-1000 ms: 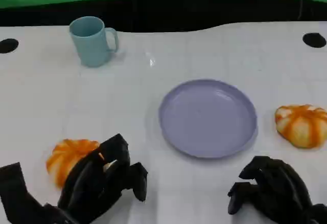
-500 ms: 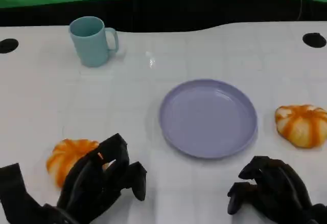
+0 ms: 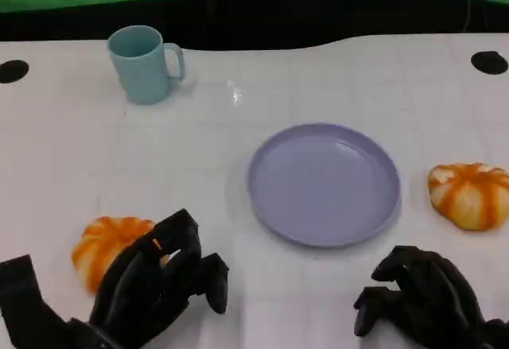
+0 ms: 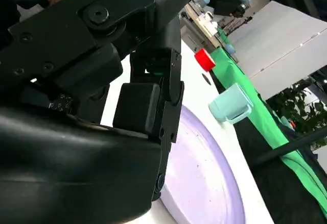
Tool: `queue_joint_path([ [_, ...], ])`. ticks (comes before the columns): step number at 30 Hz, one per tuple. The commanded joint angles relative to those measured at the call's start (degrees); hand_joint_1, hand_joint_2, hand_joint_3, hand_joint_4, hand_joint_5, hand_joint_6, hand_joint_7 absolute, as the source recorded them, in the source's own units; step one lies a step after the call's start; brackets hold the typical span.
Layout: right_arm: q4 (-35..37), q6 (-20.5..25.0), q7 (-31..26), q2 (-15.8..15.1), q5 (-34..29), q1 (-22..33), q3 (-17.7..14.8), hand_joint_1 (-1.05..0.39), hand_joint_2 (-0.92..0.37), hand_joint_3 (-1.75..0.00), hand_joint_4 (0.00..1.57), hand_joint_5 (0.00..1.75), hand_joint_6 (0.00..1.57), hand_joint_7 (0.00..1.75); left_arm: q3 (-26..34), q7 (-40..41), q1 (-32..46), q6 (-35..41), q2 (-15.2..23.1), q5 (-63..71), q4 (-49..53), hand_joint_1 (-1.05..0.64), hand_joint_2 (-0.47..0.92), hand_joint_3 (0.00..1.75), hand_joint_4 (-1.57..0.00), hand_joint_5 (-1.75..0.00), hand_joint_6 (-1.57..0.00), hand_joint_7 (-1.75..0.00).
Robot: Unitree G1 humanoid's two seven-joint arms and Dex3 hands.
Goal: Grasp the bread from the table and place it into the plate.
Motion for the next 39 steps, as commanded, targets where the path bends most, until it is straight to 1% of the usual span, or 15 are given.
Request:
queue_joint_path([
  [1,-0.3,-0.5,-0.2,-0.3,0.1,-0.2,-0.2,-1.05,-0.72,0.0,1.57,0.74,1.57,0.36,-0.1,0.2,0.0,-2.0,2.0,2.5,-1.7,-0.68,0.92,0.19,-0.81,-1.75,-0.57,-1.7],
  [4,-0.4,-0.5,-0.4,-0.3,0.0,-0.1,-0.1,-1.05,-0.72,0.0,1.57,0.74,1.57,0.37,-0.3,0.2,-0.3,-5.9,2.9,5.1,-1.9,-0.71,0.92,0.23,-0.71,-1.75,-0.54,-1.56],
  [8,-0.5,-0.5,-0.3,-0.3,-0.1,-0.1,0.0,-1.05,-0.73,0.0,1.57,0.75,1.57,0.38,-0.4,0.3,-0.6,-8.5,3.6,6.6,-2.1,-0.72,0.92,0.23,-0.69,-1.75,-0.54,-1.51],
  [10,-0.4,-0.6,-0.3,-0.4,-0.1,-0.1,0.0,-1.05,-0.73,0.0,1.57,0.75,1.57,0.38,-0.3,0.3,-0.9,-10.2,4.5,7.7,-2.7,-0.66,0.92,0.24,-0.57,-1.67,-0.57,-1.17],
  [11,-0.5,-0.6,-0.4,-0.3,-0.2,-0.1,0.1,-1.05,-0.73,0.0,1.57,0.75,1.57,0.38,-0.1,0.1,-1.2,-10.6,5.3,8.0,-3.2,-0.66,0.92,0.24,-0.55,-1.66,-0.58,-1.11],
  [15,-1.2,-0.7,-0.9,-0.1,-0.3,0.5,0.2,-1.05,-0.73,0.0,1.57,0.75,1.57,0.38,-0.9,2.3,-1.5,-14.7,9.6,14.7,-6.1,-0.66,0.92,0.26,-0.49,-1.46,-0.6,-0.59],
  [16,-1.4,-0.7,-1.0,0.0,-0.3,0.7,0.3,-1.05,-0.73,0.0,1.57,0.75,1.57,0.38,-1.1,2.8,-1.5,-15.3,10.4,16.1,-6.9,-0.64,0.92,0.24,-0.48,-1.34,-0.58,-0.46],
  [19,-1.8,-0.4,-1.1,-0.1,0.0,0.9,0.3,-1.05,-0.73,0.0,1.57,0.75,1.57,0.38,-1.6,4.0,-1.4,-16.7,12.7,18.8,-8.9,-0.59,0.92,0.22,-0.47,-1.16,-0.56,-0.28],
  [25,-2.2,-0.9,-1.0,-0.3,-0.3,1.2,0.7,-1.05,-0.74,-0.01,1.57,0.75,1.57,0.37,-2.2,7.2,-0.5,-14.6,17.0,23.2,-15.4,-0.66,0.92,0.11,-0.43,-0.92,-0.54,-0.1],
  [28,-2.7,-0.2,-1.3,-0.2,0.1,1.4,0.7,-1.05,-0.73,0.0,1.57,0.75,1.57,0.37,-2.9,9.8,0.1,-15.7,20.3,29.5,-18.9,-0.67,0.92,0.09,-0.37,-0.87,-0.48,-0.04],
  [31,-2.9,0.0,-1.4,-0.2,0.2,1.5,0.7,-1.05,-0.73,0.0,1.57,0.75,1.57,0.37,-3.3,10.7,0.4,-15.5,21.0,30.5,-19.7,-0.67,0.92,0.09,-0.36,-0.86,-0.47,-0.03],
  [32,-3.0,-0.3,-1.6,-0.2,0.0,1.6,0.8,-1.05,-0.73,0.0,1.57,0.75,1.57,0.37,-3.2,13.0,0.8,-16.3,23.8,37.6,-22.7,-0.68,0.92,0.09,-0.34,-0.8,-0.45,-0.03],
  [33,-3.1,-0.5,-1.7,-0.2,-0.1,1.7,0.9,-1.05,-0.74,0.0,1.57,0.75,1.57,0.37,-3.2,14.8,1.2,-16.8,25.9,43.2,-25.0,-0.73,0.92,0.11,-0.37,-0.55,-0.41,-0.01],
  [34,-3.1,-0.6,-1.8,-0.2,-0.2,1.8,0.9,-1.05,-0.74,-0.01,1.56,0.75,1.57,0.36,-3.3,16.2,1.5,-17.1,27.3,47.0,-26.7,-0.74,0.92,0.11,-0.39,-0.45,-0.4,-0.01],
  [39,-3.3,-0.4,-1.6,-0.4,0.0,1.7,0.9,-1.04,-0.74,-0.01,1.56,0.76,1.57,0.37,-4.8,18.0,2.5,-12.9,31.0,58.5,-33.8,-0.75,0.92,0.08,-0.42,-0.21,-0.36,0.0],
])
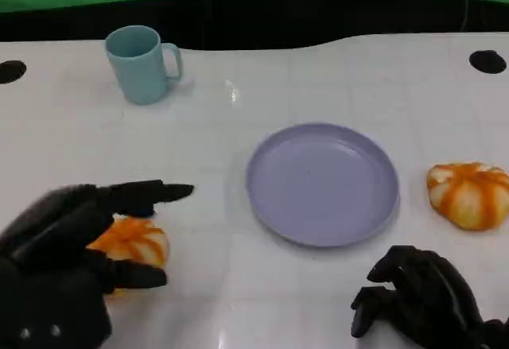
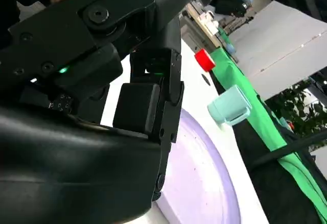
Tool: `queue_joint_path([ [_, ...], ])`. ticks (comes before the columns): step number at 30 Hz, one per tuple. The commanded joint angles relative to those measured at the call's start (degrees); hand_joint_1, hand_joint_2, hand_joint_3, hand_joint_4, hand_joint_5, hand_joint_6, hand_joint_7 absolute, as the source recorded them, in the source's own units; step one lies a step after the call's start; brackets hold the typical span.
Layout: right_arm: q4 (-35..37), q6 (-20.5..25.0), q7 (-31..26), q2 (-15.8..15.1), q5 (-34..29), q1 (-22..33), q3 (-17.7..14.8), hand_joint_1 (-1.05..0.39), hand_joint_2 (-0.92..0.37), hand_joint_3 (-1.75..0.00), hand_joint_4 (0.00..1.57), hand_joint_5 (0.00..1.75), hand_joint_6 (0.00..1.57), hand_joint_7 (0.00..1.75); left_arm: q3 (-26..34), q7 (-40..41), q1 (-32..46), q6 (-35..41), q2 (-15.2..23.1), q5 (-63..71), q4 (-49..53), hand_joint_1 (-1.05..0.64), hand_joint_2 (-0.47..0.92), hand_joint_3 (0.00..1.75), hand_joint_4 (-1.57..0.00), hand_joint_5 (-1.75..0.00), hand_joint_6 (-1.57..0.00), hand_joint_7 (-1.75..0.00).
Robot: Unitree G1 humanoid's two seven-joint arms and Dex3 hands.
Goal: Grasp the bread from the table and place it into the plate.
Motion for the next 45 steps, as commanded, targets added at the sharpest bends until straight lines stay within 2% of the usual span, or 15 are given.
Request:
queue_joint_path([
  [1,-0.7,-0.2,-0.3,-0.5,0.2,0.5,-0.4,-1.04,-0.74,-0.01,1.56,0.76,1.57,0.37,-1.5,1.0,1.0,3.4,2.9,7.0,-4.9,-0.75,0.92,0.08,-0.42,-0.19,-0.35,0.0],
  [4,-0.7,-0.2,-0.3,-0.5,0.2,0.5,-0.4,-1.04,-0.74,-0.01,1.56,0.76,1.57,0.37,-1.9,1.1,1.2,4.6,3.1,7.8,-5.8,-0.75,0.92,0.08,-0.43,-0.16,-0.35,0.0],
  [8,-0.1,-0.6,0.1,-0.6,0.2,0.4,-0.5,-1.04,-0.75,-0.01,1.55,0.76,1.57,0.36,-5.6,-2.5,0.4,10.0,6.7,21.3,-10.2,-0.74,0.92,0.03,-0.41,-0.1,-0.29,0.0],
  [17,-0.4,-0.1,-0.2,-0.5,0.3,0.4,-0.5,-1.04,-0.74,0.0,1.56,0.77,1.57,0.37,-12.3,-3.7,-1.7,15.5,6.7,36.3,-9.6,-0.72,0.86,0.0,-0.39,-0.04,-0.28,0.0],
  [21,-0.6,-0.7,-0.1,-0.5,0.0,0.5,-0.3,-1.04,-0.75,-0.01,1.55,0.77,1.57,0.37,-16.2,-3.1,-4.1,17.5,5.2,41.0,-4.7,-0.71,0.84,0.0,-0.41,-0.04,-0.29,0.0],
  [29,-0.5,-0.4,0.2,-0.5,0.4,0.6,-0.3,-1.04,-0.74,0.0,1.55,0.77,1.57,0.36,-20.4,1.5,-8.6,18.0,3.2,42.2,7.0,-0.7,0.85,0.0,-0.41,-0.02,-0.28,0.0],
  [34,-1.4,0.4,-0.2,-0.6,0.3,0.9,-0.2,-1.04,-0.74,0.0,1.56,0.76,1.57,0.37,-22.8,7.9,-11.6,16.0,2.4,40.2,18.0,-0.66,0.87,0.01,-0.44,-0.03,-0.3,-0.01],
  [41,-1.3,0.5,-0.3,-0.6,0.3,0.9,-0.2,-1.04,-0.73,0.0,1.57,0.76,1.57,0.37,-25.5,14.5,-14.7,15.1,1.6,38.3,28.5,-0.57,0.87,0.0,-0.49,-0.04,-0.34,-0.01],
  [44,-1.5,0.4,-0.4,-0.4,0.3,1.1,-0.2,-1.04,-0.73,0.0,1.57,0.76,1.57,0.37,-26.6,18.0,-15.9,12.6,1.8,36.8,33.0,-0.51,0.9,0.01,-0.69,-0.15,-0.42,-0.04],
  [45,-1.7,0.5,-0.4,-0.3,0.4,1.2,-0.2,-1.03,-0.73,0.0,1.56,0.76,1.57,0.37,-27.1,18.6,-16.5,11.7,1.9,36.2,34.5,-0.47,0.91,0.03,-0.67,-0.71,-0.55,-0.03],
])
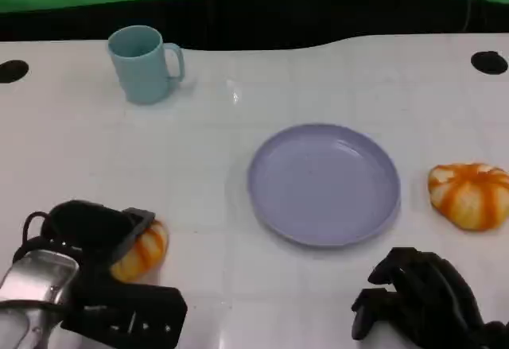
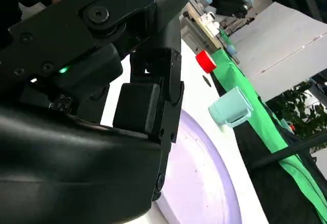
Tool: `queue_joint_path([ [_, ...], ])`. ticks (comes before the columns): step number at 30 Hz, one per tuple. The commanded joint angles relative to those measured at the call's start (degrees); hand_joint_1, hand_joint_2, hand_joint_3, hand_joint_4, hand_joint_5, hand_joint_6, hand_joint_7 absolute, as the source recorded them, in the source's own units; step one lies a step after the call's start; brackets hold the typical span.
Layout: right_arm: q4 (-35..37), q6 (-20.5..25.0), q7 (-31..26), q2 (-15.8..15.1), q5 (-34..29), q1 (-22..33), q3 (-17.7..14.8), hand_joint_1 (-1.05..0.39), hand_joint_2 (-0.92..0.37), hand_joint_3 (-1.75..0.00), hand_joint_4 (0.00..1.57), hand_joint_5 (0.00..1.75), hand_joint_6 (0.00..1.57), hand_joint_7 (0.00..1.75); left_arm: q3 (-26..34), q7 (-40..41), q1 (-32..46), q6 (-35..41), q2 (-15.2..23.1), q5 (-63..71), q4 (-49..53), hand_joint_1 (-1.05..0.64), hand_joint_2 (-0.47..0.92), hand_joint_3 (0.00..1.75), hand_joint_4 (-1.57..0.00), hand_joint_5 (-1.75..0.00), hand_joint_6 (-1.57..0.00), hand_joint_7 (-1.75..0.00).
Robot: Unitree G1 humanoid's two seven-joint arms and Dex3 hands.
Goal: Grasp the bread from the table and place it into the plate.
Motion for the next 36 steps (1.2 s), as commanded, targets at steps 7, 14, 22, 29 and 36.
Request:
queue_joint_path([
  [7,-0.3,0.1,-0.4,-0.2,0.4,0.3,-0.4,-1.03,-0.73,0.0,1.57,0.75,1.57,0.35,-3.3,7.0,-3.4,-5.0,-0.1,-4.6,13.2,-0.35,0.92,0.41,-0.63,-1.47,-1.06,-0.17],
  [14,0.0,0.3,-0.4,-0.3,0.4,-0.1,-0.5,-1.04,-0.73,0.0,1.56,0.75,1.57,0.36,-2.0,16.0,-3.9,-10.7,-0.5,-10.1,16.7,-0.29,0.88,0.66,-0.66,-1.74,-0.56,-1.61],
  [22,0.7,-0.1,-0.5,-0.3,0.3,-0.6,-0.6,-1.05,-0.73,0.0,1.57,0.75,1.57,0.38,1.0,27.1,-3.0,-16.6,-2.3,-16.5,18.8,-0.27,0.65,1.11,-0.73,-1.75,-0.52,-1.75],
  [29,1.7,-0.5,0.0,-0.5,0.4,-1.1,-0.8,-1.05,-0.73,0.0,1.57,0.77,1.57,0.38,3.5,27.3,-1.7,-16.7,-3.8,-20.1,14.1,-0.25,0.55,1.27,-0.75,-1.75,-0.55,-1.7],
  [36,2.2,-0.5,0.0,-0.6,0.2,-1.5,-0.8,-1.05,-0.73,0.0,1.57,0.76,1.57,0.39,4.7,25.9,-2.4,-17.4,-5.1,-22.6,10.3,-0.25,0.52,1.26,-0.74,-1.75,-0.55,-1.72],
])
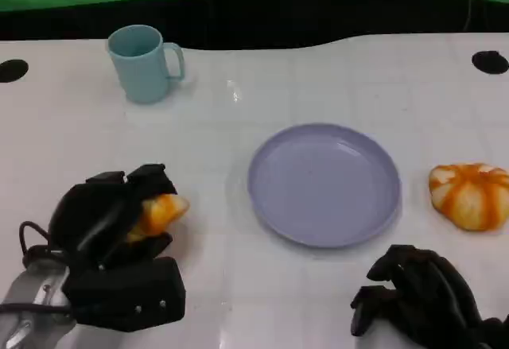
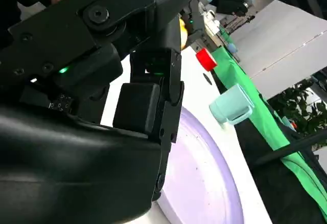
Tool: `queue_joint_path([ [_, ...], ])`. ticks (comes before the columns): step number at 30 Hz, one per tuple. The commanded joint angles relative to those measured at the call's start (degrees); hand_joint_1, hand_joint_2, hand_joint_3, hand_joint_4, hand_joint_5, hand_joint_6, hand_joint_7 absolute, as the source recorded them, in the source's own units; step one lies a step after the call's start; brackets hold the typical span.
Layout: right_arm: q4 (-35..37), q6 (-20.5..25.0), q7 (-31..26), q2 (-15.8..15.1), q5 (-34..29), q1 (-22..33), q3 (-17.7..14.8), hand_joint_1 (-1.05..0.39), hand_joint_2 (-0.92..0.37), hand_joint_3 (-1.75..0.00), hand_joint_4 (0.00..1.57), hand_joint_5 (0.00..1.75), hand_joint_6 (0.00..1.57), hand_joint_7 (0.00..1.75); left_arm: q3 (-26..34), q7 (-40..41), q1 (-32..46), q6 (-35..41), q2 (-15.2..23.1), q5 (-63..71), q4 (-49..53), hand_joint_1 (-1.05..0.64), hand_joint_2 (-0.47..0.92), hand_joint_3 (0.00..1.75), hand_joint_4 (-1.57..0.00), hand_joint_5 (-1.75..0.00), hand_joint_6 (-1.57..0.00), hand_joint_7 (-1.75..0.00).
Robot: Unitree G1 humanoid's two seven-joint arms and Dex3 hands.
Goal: Grasp the bread from the table and place it into the plate.
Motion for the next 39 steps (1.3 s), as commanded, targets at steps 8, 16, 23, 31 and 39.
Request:
queue_joint_path([
  [8,0.7,-0.5,0.3,-0.7,0.0,-0.2,-0.5,-1.05,-0.73,0.0,1.57,0.76,1.57,0.4,0.1,-0.8,-6.0,-2.8,-2.5,-0.7,-0.6,-0.24,0.57,0.9,-0.72,-1.75,-0.49,-1.74],
  [16,0.8,-0.6,0.7,-0.5,0.2,0.2,-0.5,-1.05,-0.72,0.0,1.57,0.76,1.57,0.38,-1.8,1.4,-13.7,-6.4,-5.6,1.3,4.7,-0.25,0.59,0.79,-0.77,-1.75,-0.68,-1.33],
  [23,0.6,-0.9,0.8,-0.6,-0.1,0.4,-0.1,-1.05,-0.73,0.0,1.57,0.75,1.57,0.38,-4.5,3.0,-20.2,-7.0,-10.4,2.7,10.1,-0.28,0.44,1.05,-0.86,-1.75,-0.66,-1.7],
  [31,0.7,-1.2,1.1,-0.6,-0.2,0.5,0.0,-1.05,-0.74,0.0,1.57,0.74,1.57,0.37,-8.2,2.6,-26.0,-5.4,-15.8,4.6,15.8,-0.28,0.47,1.09,-0.88,-1.75,-0.66,-1.72],
  [39,0.1,-1.6,1.0,-0.3,-0.3,1.2,0.3,-1.05,-0.74,0.0,1.57,0.74,1.57,0.37,-10.7,3.2,-30.6,-4.2,-20.3,5.6,22.5,-0.29,0.48,1.13,-0.92,-1.75,-0.67,-1.67],
])
